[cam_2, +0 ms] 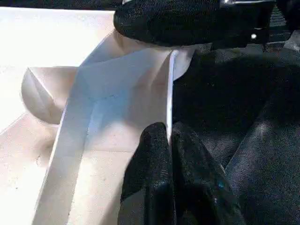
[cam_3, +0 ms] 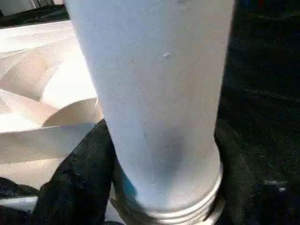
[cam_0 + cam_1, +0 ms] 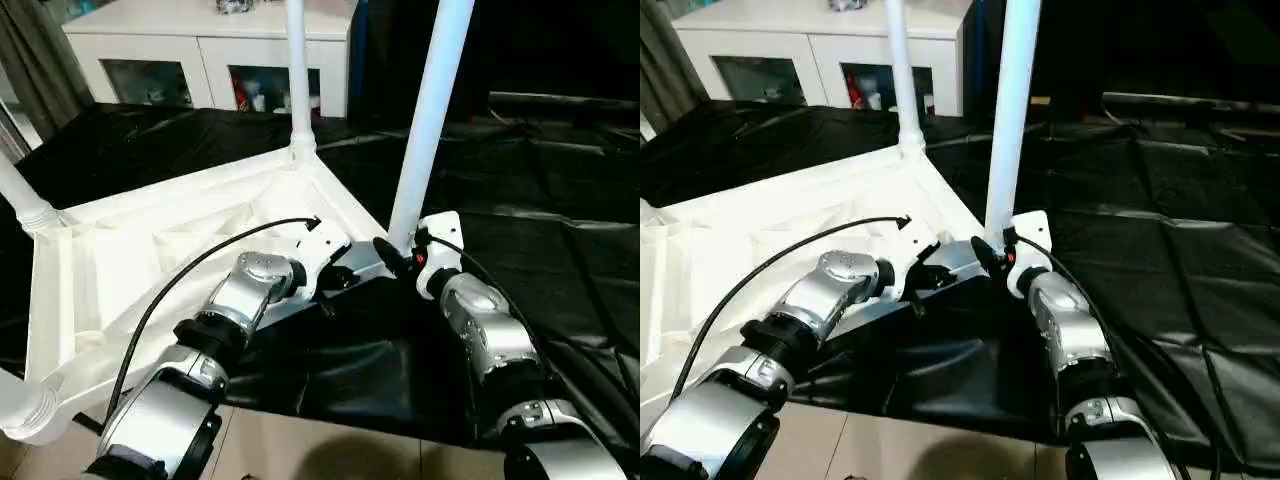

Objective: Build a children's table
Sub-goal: Rotate leg to tighten

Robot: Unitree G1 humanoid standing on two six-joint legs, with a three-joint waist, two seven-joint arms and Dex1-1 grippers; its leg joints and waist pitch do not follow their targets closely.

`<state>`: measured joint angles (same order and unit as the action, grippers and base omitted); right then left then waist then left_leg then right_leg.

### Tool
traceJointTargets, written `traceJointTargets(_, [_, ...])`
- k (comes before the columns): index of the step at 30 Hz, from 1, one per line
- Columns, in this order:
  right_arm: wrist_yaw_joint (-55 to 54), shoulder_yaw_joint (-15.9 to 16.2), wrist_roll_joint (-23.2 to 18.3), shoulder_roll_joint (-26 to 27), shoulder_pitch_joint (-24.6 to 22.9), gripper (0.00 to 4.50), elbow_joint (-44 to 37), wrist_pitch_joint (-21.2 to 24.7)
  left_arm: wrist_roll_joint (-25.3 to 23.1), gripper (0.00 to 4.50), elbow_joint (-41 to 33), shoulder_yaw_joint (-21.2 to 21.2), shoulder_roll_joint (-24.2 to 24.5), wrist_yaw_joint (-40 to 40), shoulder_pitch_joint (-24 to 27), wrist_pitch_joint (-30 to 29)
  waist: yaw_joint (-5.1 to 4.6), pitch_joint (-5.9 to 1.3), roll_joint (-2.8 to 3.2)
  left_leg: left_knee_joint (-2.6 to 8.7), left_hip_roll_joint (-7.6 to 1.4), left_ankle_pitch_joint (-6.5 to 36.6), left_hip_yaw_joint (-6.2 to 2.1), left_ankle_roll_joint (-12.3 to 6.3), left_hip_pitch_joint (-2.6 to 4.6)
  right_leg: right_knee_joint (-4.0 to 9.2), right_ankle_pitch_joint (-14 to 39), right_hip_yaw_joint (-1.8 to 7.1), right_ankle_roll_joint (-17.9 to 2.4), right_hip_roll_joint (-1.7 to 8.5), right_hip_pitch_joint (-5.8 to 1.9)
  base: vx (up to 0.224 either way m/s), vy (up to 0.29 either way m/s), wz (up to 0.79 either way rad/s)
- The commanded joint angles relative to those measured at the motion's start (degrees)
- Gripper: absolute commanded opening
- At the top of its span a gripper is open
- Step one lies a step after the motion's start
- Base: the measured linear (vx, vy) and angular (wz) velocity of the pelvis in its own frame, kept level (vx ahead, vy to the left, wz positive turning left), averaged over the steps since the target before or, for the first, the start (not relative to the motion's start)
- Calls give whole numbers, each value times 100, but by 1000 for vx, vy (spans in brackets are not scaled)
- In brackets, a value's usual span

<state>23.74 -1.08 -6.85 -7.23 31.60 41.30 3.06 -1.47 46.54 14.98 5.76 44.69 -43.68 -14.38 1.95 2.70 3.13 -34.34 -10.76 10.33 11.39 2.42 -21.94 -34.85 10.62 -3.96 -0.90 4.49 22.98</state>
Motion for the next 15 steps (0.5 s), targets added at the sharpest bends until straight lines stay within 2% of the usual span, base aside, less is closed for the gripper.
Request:
traceJointTargets(1, [847, 568, 49, 231, -77, 346, 92, 60, 73, 0, 5, -169, -70, -171, -232, 288, 17, -355, -111, 381, -210, 1128, -134, -470, 67, 518, 1456, 235, -1199, 405, -274, 0, 0, 0])
traceJointTargets(2, [943, 578, 38, 180, -88, 346, 58, 57, 81, 0, -35, -150, -50, -93, -206, 282, 14, -351, -113, 384, -211, 1166, -132, -465, 72, 526, 1521, 234, -1186, 403, -273, 0, 0, 0])
traceJointTargets(3, [1248, 592, -12, 13, -124, 346, -30, 45, 108, 0, -142, -93, 9, 164, -127, 267, 21, -349, -140, 378, -207, 1201, -132, -475, 70, 532, 1621, 236, -1166, 408, -283, 0, 0, 0])
traceJointTargets(4, [1369, 576, -51, -63, -140, 346, -59, 53, 124, 0, -199, -63, 41, 298, -84, 258, 27, -353, -131, 376, -214, 1169, -132, -493, 63, 527, 1607, 242, -1152, 409, -285, 0, 0, 0])
traceJointTargets(5, [1487, 558, -72, -172, -156, 346, -82, 47, 157, 0, -295, -22, 83, 480, -21, 214, 19, -349, -157, 378, -219, 1136, -130, -509, 57, 524, 1568, 241, -1162, 405, -284, 0, 0, 0])
traceJointTargets(8, [1928, 550, -143, -439, -228, 346, -182, 12, 194, 0, -548, 103, 221, 905, 147, 162, 27, -362, -143, 374, -235, 1025, -138, -566, 49, 489, 1379, 245, -1229, 416, -295, 0, 0, 0])
traceJointTargets(9, [2295, 554, -250, -630, -332, 346, -367, 36, 220, 0, -711, 178, 332, 1159, 255, 150, 42, -363, -160, 368, -246, 971, -138, -610, 44, 476, 1232, 244, -1264, 413, -312, 0, 0, 0])
traceJointTargets(11, [2893, 511, -471, -930, -512, 346, -693, 133, 295, 0, -1028, 307, 541, 1622, 441, 112, 65, -377, -144, 350, -255, 818, -128, -748, 33, 415, 855, 247, -1383, 397, -314, 0, 0, 0])
traceJointTargets(13, [3341, 476, -620, -1120, -645, 346, -922, 263, 386, 0, -1294, 374, 691, 1988, 571, 58, 70, -380, -133, 346, -266, 795, -116, -793, 33, 395, 705, 239, -1468, 382, -304, 0, 0, 0])
traceJointTargets(15, [3706, 487, -708, -1306, -762, 346, -1100, 382, 458, 0, -1535, 419, 826, 2261, 678, -78, 90, -369, -129, 353, -274, 888, -111, -776, 53, 407, 792, 236, -1489, 382, -304, 0, 0, 0])
